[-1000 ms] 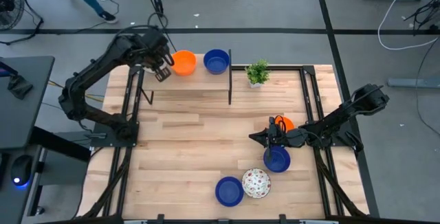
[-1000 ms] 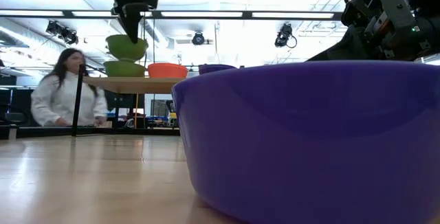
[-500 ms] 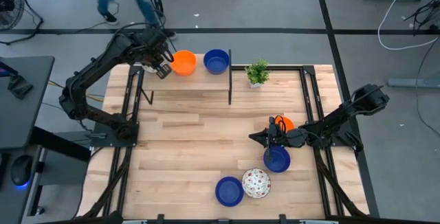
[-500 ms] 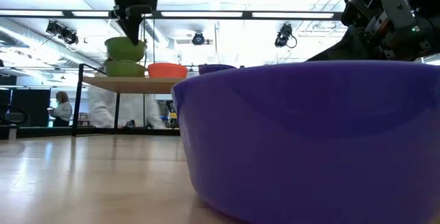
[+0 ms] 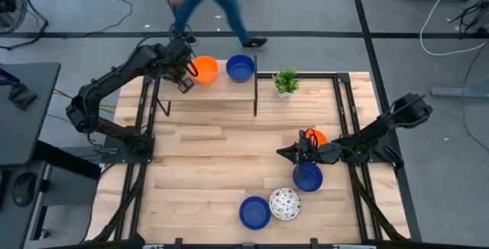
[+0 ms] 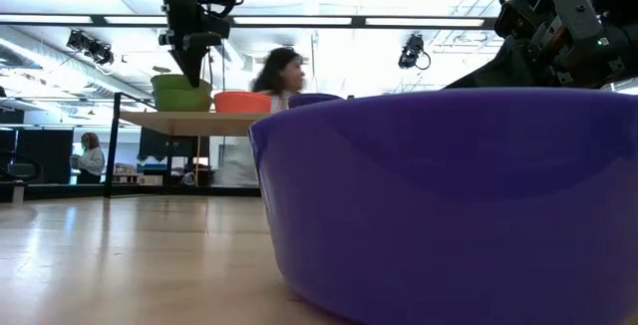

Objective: Pick & Place Mini bowls
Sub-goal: Stack the white bowl on top of the white bowl on the shelf

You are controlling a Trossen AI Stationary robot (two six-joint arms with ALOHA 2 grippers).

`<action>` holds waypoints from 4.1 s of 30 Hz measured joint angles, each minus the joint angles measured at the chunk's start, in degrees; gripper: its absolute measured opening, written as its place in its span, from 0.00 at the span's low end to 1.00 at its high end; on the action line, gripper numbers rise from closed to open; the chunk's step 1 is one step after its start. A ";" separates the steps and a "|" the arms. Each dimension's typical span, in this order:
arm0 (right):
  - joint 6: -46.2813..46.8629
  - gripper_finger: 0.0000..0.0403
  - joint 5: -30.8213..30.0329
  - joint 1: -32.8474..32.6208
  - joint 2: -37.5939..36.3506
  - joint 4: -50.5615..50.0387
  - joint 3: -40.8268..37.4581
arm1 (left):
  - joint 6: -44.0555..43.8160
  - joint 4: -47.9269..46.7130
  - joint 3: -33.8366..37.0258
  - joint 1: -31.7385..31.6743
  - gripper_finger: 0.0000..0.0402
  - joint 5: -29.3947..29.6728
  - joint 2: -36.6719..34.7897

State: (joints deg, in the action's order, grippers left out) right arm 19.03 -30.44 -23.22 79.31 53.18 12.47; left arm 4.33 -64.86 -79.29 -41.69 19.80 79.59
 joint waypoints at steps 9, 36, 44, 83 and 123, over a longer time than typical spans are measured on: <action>0.00 0.02 0.00 -0.01 0.00 -0.01 0.00 | -1.15 0.13 0.00 -0.02 0.06 -1.85 0.00; 0.00 0.02 0.00 0.00 0.00 -0.02 0.00 | -5.26 0.37 0.00 -0.02 0.20 -2.04 -0.09; 0.00 0.02 -0.02 0.00 0.00 -0.03 0.00 | -4.04 0.35 0.00 0.11 0.39 -2.09 -1.15; 0.00 0.02 -0.01 -0.01 0.00 0.80 0.00 | -3.72 4.24 1.95 -0.21 0.01 -3.31 -6.46; 0.00 0.02 0.00 0.00 -0.02 -0.12 -0.02 | -8.20 6.63 12.55 2.38 0.01 4.88 -12.24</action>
State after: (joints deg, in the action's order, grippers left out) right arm 19.03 -30.44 -23.22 79.29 53.06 12.45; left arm -3.87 -58.23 -66.73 -39.31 24.68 67.35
